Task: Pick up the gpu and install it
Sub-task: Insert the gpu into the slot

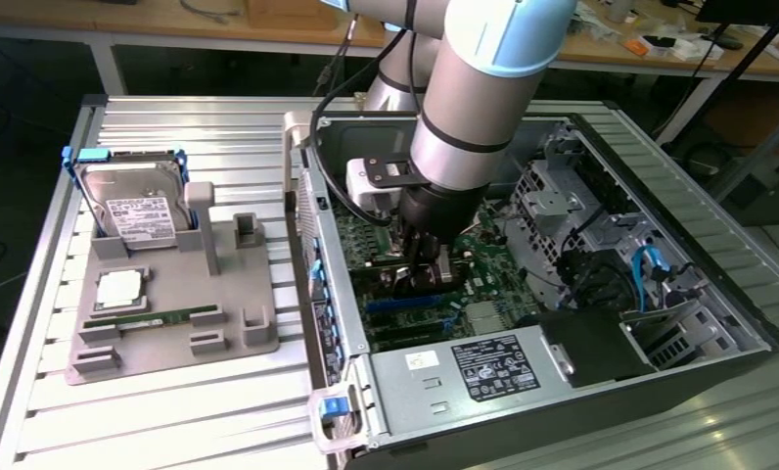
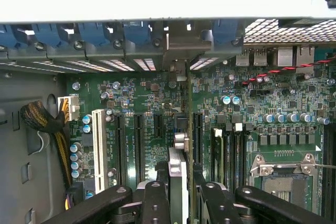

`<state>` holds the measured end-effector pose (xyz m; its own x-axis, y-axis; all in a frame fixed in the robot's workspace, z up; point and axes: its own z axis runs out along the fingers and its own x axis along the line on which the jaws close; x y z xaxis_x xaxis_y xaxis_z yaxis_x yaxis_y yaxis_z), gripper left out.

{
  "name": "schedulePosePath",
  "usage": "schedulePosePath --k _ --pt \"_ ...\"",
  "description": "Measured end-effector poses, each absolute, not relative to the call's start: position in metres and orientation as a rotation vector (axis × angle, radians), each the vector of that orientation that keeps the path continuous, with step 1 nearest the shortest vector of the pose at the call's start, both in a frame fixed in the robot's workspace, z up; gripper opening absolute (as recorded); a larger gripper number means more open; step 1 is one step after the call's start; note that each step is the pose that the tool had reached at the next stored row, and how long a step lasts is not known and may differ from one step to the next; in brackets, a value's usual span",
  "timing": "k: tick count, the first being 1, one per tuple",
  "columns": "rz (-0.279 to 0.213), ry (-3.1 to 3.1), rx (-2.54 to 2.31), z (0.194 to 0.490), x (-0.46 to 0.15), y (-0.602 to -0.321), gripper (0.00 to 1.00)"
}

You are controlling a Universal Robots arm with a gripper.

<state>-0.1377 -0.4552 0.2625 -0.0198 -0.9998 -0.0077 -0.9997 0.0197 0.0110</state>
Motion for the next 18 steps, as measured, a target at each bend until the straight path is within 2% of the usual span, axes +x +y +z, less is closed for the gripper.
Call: schedulePosePath --k 18 --pt "-0.024 -2.240 2.196 0.2599 -0.1377 -0.4552 0.28"
